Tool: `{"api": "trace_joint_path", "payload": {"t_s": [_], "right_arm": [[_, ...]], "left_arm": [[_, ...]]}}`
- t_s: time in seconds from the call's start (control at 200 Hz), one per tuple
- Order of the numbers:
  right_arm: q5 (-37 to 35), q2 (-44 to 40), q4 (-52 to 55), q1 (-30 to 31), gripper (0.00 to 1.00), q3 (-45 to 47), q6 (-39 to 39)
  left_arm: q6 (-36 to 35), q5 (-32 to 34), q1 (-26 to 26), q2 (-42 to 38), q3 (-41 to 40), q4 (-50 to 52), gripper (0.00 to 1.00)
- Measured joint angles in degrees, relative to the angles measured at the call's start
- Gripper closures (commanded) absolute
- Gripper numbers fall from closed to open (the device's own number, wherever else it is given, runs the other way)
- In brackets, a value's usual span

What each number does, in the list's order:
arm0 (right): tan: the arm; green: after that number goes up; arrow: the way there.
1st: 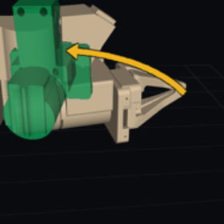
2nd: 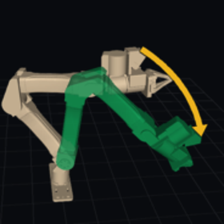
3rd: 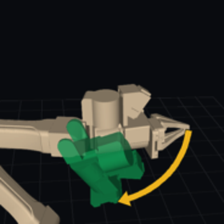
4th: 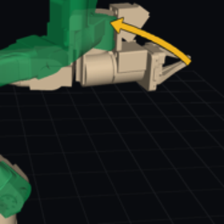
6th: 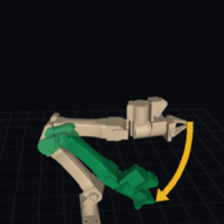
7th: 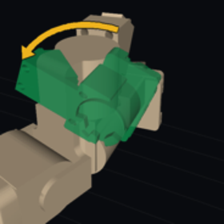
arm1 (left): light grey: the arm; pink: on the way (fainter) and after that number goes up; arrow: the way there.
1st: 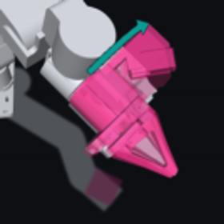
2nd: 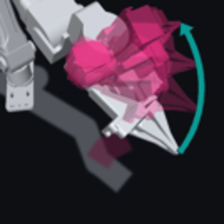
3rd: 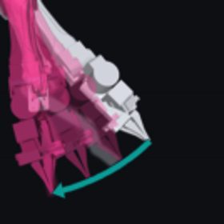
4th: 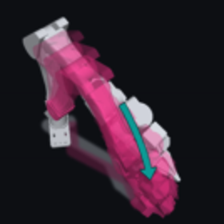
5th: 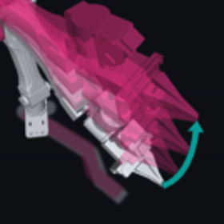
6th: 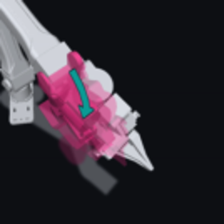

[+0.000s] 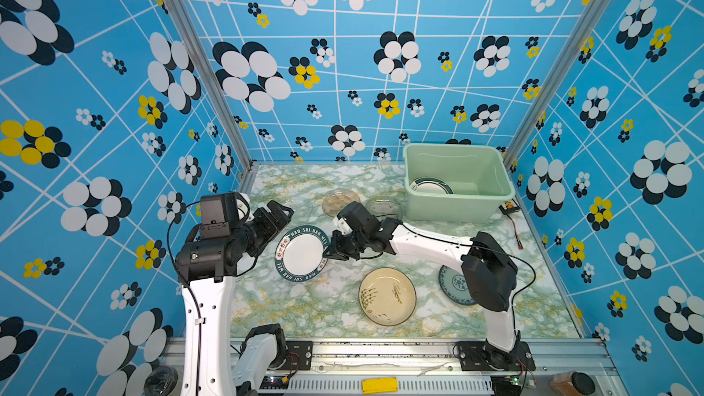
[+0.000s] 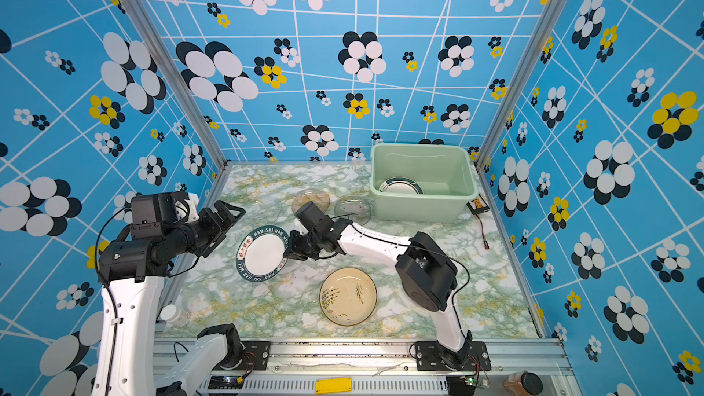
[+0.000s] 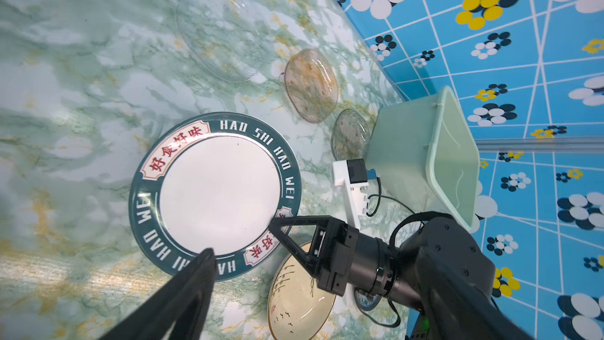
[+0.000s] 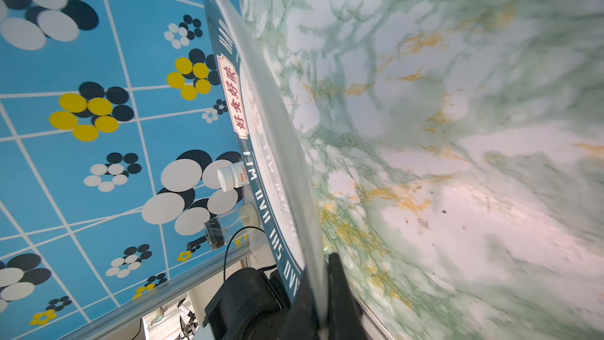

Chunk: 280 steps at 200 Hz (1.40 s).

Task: Place the plates into the plastic bin on the countertop
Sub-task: Pick up the plate from the middle-left of the table, then place the plate in the plastic bin.

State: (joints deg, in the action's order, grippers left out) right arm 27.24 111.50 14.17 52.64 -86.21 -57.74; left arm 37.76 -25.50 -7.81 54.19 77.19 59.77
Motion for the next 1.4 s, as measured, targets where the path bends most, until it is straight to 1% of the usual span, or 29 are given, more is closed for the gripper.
{"api": "trace_joint_path", "payload": {"t_s": [0.13, 0.23, 0.355, 0.49, 0.615, 0.755, 0.84, 0.97, 1.02, 1.05, 1.099, 1.299, 1.399], "right_arm": [[1.84, -6.47, 4.24, -5.55, 1.0, 1.36, 4.04], [2.36, -12.5, 6.64, -9.25, 1.0, 4.02, 7.78], [2.95, -20.02, 9.46, -12.76, 1.0, 7.74, 11.23], [3.13, -27.91, 11.54, -16.22, 1.0, 11.58, 13.14], [3.13, -33.4, 13.14, -18.58, 1.0, 13.09, 13.88], [3.37, -37.9, 13.64, -18.93, 1.0, 14.88, 14.08], [3.56, -40.24, 13.68, -18.93, 1.0, 16.76, 13.97], [3.56, -43.41, 14.01, -18.93, 1.0, 19.5, 12.55], [3.63, -44.54, 14.01, -18.93, 1.0, 20.31, 11.8], [3.74, -45.18, 13.99, -18.95, 1.0, 20.72, 11.37], [4.04, -45.97, 14.05, -18.95, 1.0, 21.14, 10.36], [5.75, -47.54, 13.29, -18.99, 1.0, 22.03, 6.01], [6.97, -47.47, 11.78, -19.06, 1.0, 22.34, 4.2]], "left_arm": [[-3.82, -0.7, 6.32, 0.0, 5.2, 0.04, 0.04], [-6.73, -0.15, 13.46, 0.13, 8.59, 0.61, 0.04], [-9.42, 2.08, 22.08, 1.03, 10.6, 2.75, 0.05], [-12.31, 5.73, 30.08, 5.16, 13.07, 5.84, 0.04], [-14.67, 8.26, 34.62, 9.64, 14.29, 7.5, 0.04], [-16.87, 8.83, 35.65, 10.99, 13.07, 6.91, 0.04], [-18.05, 7.87, 35.65, 10.4, 9.51, 4.17, 0.04], [-18.51, 4.68, 35.65, 10.54, 3.26, -2.1, 0.07], [-18.38, 3.23, 35.63, 10.49, 1.05, -4.9, 0.11], [-18.1, 2.16, 35.54, 10.45, -0.2, -6.73, 0.16], [-17.64, 0.35, 35.34, 10.16, -2.23, -9.86, 0.21], [-13.51, -8.09, 33.92, 6.64, -10.64, -21.09, 0.31], [-11.39, -11.5, 33.27, 4.98, -13.2, -25.33, 0.4]]}}
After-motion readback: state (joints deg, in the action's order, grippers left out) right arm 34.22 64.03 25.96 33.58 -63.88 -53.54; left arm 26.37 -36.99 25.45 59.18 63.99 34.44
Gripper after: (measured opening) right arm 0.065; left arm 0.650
